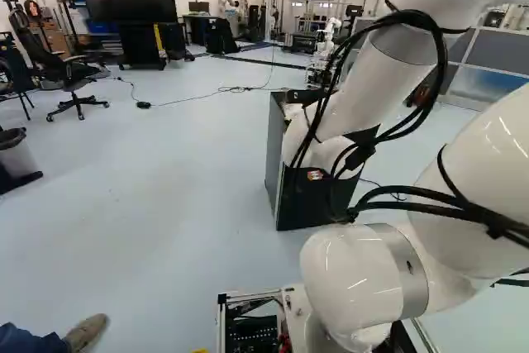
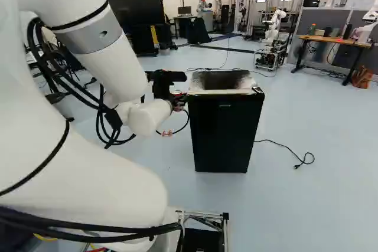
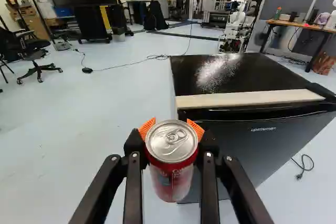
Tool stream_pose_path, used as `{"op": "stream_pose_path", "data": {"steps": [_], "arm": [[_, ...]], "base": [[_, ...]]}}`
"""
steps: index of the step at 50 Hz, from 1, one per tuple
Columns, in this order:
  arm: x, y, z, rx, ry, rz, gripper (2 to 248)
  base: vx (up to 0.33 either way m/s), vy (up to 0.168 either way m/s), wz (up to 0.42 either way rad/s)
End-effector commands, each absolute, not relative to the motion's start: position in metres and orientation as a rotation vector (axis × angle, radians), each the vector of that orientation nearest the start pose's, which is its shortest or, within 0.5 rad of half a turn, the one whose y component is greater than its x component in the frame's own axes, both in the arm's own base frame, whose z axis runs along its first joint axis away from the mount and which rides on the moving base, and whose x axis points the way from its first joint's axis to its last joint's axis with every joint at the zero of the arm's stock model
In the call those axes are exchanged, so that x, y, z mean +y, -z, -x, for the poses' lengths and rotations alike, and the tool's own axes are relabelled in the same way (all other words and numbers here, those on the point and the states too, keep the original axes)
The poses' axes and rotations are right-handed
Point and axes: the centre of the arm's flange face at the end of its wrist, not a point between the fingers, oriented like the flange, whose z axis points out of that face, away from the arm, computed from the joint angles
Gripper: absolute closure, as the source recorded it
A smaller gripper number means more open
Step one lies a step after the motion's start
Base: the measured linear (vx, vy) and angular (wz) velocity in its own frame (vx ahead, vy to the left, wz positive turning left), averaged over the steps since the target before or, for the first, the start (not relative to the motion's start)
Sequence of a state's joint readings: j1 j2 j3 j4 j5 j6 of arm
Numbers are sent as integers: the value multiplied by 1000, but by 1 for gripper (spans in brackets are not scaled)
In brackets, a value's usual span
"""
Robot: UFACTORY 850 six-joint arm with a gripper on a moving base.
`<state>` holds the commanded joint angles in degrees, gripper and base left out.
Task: Grab a drink from the fridge
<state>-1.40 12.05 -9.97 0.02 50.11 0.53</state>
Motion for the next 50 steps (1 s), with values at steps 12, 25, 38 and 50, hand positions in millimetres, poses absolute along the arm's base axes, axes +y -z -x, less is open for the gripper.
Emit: {"op": "stream_pose_path", "data": {"steps": [12, 25, 38, 50], "arm": [[-3, -372, -286, 21, 1839, 2552, 152], [-1, -368, -275, 6, 1828, 2556, 152], [0, -366, -270, 0, 1824, 2558, 152], [0, -366, -270, 0, 1824, 2558, 152]], "base": [[0, 0, 0], [0, 0, 0], [0, 0, 0], [0, 0, 0]]}}
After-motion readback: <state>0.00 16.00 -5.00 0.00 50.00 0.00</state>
